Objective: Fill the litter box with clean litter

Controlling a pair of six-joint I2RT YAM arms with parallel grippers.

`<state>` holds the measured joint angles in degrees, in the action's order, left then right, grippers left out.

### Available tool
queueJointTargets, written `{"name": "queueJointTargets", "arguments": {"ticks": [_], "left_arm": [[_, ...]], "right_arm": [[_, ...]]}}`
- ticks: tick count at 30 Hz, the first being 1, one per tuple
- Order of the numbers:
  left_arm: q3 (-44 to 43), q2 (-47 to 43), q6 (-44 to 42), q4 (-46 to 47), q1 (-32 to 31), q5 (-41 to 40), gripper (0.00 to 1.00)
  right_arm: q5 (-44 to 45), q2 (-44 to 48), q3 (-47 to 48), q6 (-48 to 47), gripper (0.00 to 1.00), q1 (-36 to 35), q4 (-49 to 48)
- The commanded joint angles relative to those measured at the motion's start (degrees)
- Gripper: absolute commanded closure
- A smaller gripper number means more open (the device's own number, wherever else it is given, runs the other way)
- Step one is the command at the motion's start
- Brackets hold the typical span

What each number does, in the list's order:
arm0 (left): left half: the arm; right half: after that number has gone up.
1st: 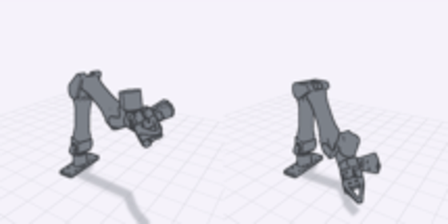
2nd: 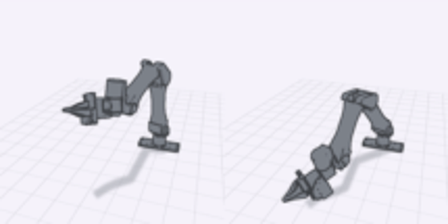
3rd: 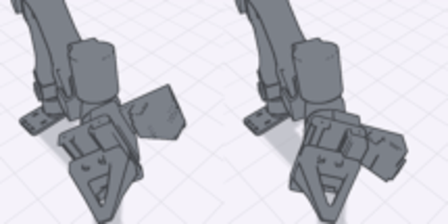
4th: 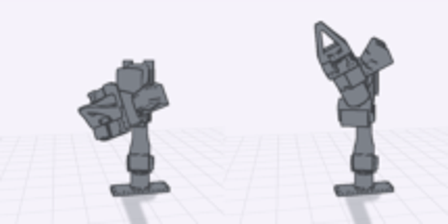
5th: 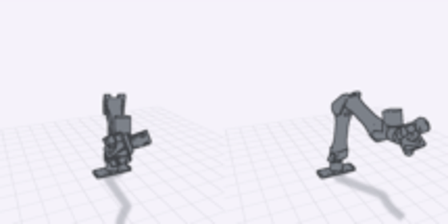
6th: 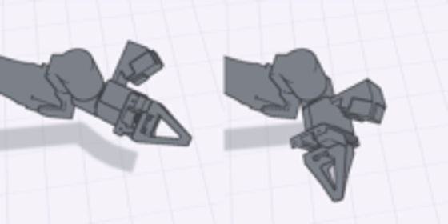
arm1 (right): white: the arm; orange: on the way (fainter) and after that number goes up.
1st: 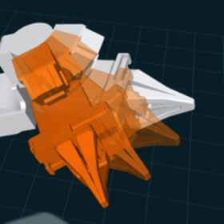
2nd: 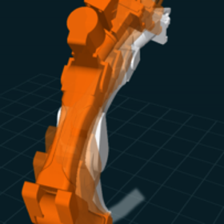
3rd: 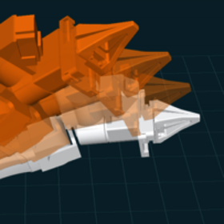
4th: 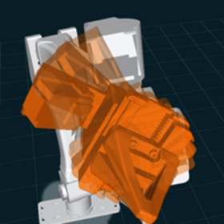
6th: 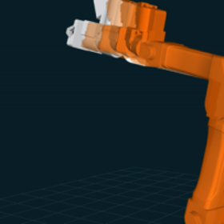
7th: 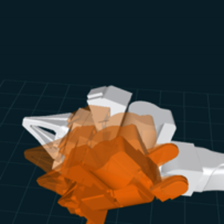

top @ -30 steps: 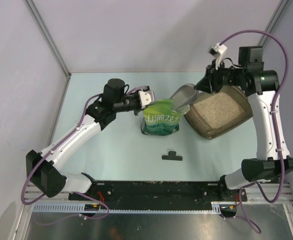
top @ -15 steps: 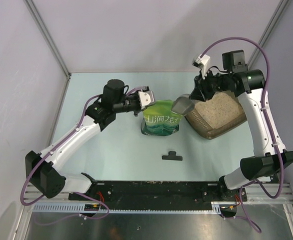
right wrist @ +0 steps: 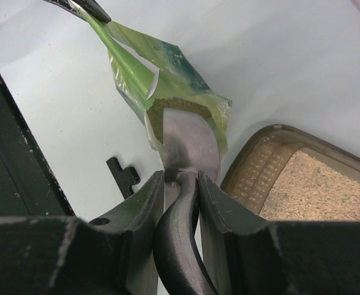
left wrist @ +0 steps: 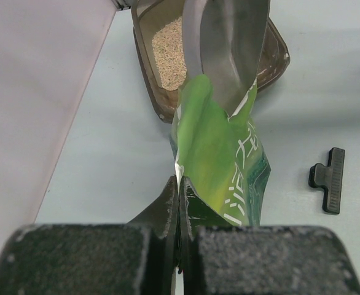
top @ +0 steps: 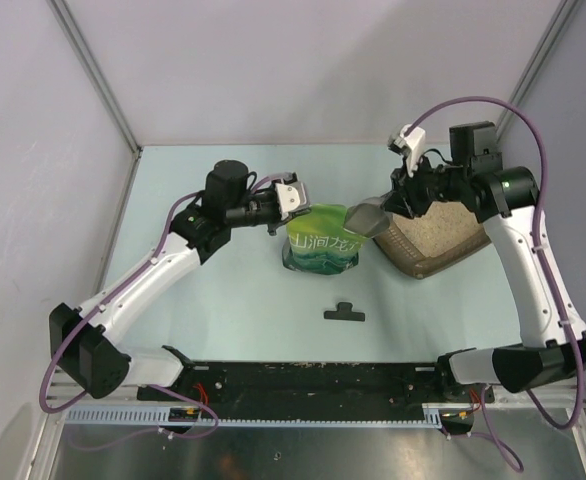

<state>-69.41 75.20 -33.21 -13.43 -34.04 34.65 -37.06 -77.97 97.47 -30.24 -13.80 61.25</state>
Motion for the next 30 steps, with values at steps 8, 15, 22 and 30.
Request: {"name": "queueJointTargets", "arguments": {"ticks": [8, 15, 22, 30], "left_arm": [[-0.9, -4.4, 1.2, 6.1, 0.3, 0.7, 1.00], [0.0, -5.2, 2.4, 6.1, 0.2, 1.5, 1.00], [-1.1, -4.5, 3.6, 6.6, 0.0, 0.3, 1.00], [-2.4, -3.8, 6.5, 7.6, -0.7, -0.5, 1.00]], "right_arm": [[3.7, -2.7, 4.8, -7.0, 1.00, -2.1, 4.9], [21.0, -7.6, 5.1, 5.9, 1.00, -9.6, -3.4], [31.3, -10.1, 7.7, 32.9, 1.00, -10.6, -5.0], [47.7, -11.0, 4.4, 49.8, 1.00, -11.4, -3.7]]}}
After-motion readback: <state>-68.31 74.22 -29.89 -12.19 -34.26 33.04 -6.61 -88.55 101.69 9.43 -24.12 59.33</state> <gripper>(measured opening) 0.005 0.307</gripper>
